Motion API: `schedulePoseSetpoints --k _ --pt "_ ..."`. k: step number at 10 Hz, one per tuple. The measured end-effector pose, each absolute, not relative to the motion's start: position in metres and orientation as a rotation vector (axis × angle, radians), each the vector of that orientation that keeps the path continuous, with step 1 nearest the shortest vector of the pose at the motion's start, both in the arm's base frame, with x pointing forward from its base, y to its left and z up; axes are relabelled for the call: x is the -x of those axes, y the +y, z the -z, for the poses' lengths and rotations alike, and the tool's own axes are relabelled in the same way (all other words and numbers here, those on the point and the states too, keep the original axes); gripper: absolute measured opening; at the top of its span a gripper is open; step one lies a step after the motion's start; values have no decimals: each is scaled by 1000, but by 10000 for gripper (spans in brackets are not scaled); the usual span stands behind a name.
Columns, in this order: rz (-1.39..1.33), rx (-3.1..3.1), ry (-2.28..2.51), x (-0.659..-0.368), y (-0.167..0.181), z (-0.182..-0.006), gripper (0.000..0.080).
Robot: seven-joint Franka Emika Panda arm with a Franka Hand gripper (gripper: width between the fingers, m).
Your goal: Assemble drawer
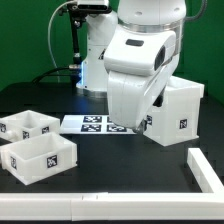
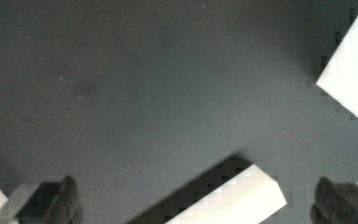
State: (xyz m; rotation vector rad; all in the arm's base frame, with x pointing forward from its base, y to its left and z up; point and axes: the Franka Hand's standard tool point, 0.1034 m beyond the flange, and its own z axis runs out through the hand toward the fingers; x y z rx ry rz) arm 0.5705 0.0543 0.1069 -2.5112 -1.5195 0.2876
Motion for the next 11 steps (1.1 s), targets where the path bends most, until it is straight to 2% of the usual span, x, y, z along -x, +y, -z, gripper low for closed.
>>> schedulePoseSetpoints --k 5,6,8,9,11 --pt "-274 2522 -1522 -570 55 -110 650" --pt "-240 2543 -1535 -560 58 -123 650" --pt "-187 2627 -1501 -514 62 -152 650" --pt "-152 2653 -1505 -495 67 -157 650" --pt "-129 2660 -1513 -489 66 -153 650"
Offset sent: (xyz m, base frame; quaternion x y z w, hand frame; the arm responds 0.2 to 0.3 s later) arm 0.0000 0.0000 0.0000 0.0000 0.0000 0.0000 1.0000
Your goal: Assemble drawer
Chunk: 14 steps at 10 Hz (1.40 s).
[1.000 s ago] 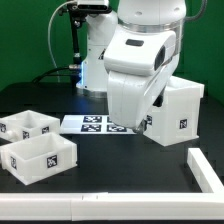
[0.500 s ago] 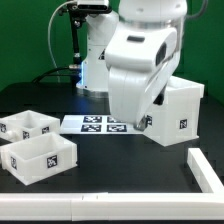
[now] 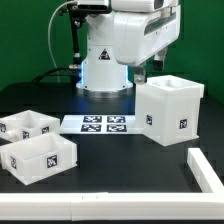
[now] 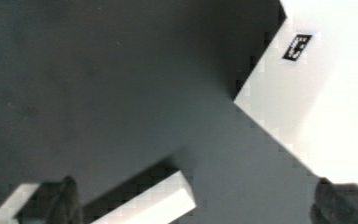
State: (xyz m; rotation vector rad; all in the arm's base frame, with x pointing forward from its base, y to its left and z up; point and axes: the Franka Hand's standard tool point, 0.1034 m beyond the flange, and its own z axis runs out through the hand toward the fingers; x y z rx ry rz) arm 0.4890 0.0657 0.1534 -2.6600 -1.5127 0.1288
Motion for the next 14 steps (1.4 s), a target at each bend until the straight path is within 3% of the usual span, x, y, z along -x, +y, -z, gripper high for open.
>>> schedulePoseSetpoints --k 3,4,7,11,13,14 --pt "-87 2727 -1433 -490 68 -153 650" --pt "-14 2823 -1320 -476 73 -151 650" --pt "47 2946 -1076 -430 80 -127 650" --pt "35 2936 -1061 -421 84 -105 650" --pt "36 2937 -1061 -421 83 -105 392" --pt "35 2936 -1061 -421 83 -105 392"
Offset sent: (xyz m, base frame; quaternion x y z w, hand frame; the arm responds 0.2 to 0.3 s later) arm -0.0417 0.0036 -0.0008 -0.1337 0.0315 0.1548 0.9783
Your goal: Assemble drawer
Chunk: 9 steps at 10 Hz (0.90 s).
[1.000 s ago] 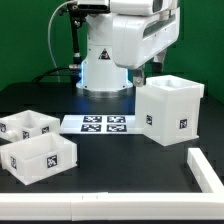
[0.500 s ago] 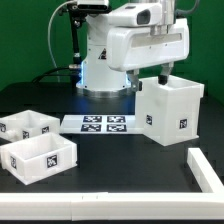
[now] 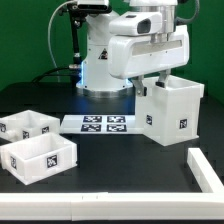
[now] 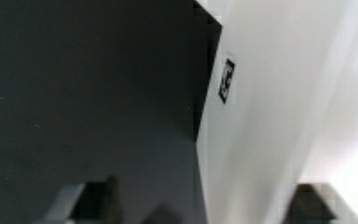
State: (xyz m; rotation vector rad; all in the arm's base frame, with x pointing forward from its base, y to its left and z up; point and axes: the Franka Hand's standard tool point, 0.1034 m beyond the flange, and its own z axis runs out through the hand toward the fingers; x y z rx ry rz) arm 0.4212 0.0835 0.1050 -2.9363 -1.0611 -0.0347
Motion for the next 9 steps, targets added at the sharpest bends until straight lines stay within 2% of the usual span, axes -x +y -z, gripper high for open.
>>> schedulePoseSetpoints --k 1,2,3,4,6,8,9 --pt "34 2936 -1061 -421 84 -105 209" --pt "34 2936 -1061 -421 83 -105 83" --pt "33 2936 -1062 -421 83 -105 83" --pt "34 2936 -1062 -421 83 -105 33" --pt "36 2882 -1197 -423 80 -105 33" --pt "-16 2681 -1539 -442 61 -113 33" --pt "-32 2544 -1742 -459 63 -117 33"
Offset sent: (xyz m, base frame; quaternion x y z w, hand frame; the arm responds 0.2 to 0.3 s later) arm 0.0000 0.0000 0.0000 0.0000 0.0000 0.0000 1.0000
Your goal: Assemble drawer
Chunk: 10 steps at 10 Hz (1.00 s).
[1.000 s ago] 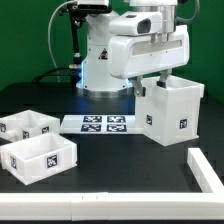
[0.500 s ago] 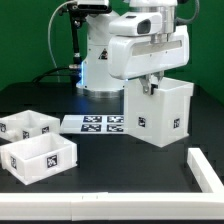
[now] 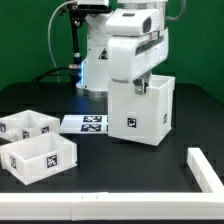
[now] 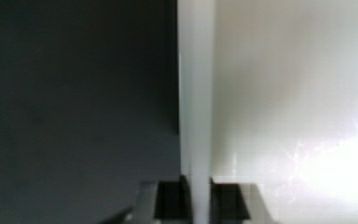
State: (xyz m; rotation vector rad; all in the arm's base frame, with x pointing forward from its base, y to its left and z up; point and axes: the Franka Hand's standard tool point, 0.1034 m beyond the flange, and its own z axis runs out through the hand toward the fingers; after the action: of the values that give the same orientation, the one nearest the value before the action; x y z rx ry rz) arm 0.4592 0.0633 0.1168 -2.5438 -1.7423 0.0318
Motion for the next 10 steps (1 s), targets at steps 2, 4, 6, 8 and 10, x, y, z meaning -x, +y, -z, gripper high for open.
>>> schedulePoseSetpoints --k 2,4,6,8,10 --pt "-21 2408 -1932 -462 65 -116 34" --pt "-37 2278 -2084 -463 62 -114 34" --pt "-86 1823 -2430 -503 58 -116 34" --pt "-177 1610 -2539 -545 84 -125 34" --pt "-154 1461 -2636 -549 94 -123 34"
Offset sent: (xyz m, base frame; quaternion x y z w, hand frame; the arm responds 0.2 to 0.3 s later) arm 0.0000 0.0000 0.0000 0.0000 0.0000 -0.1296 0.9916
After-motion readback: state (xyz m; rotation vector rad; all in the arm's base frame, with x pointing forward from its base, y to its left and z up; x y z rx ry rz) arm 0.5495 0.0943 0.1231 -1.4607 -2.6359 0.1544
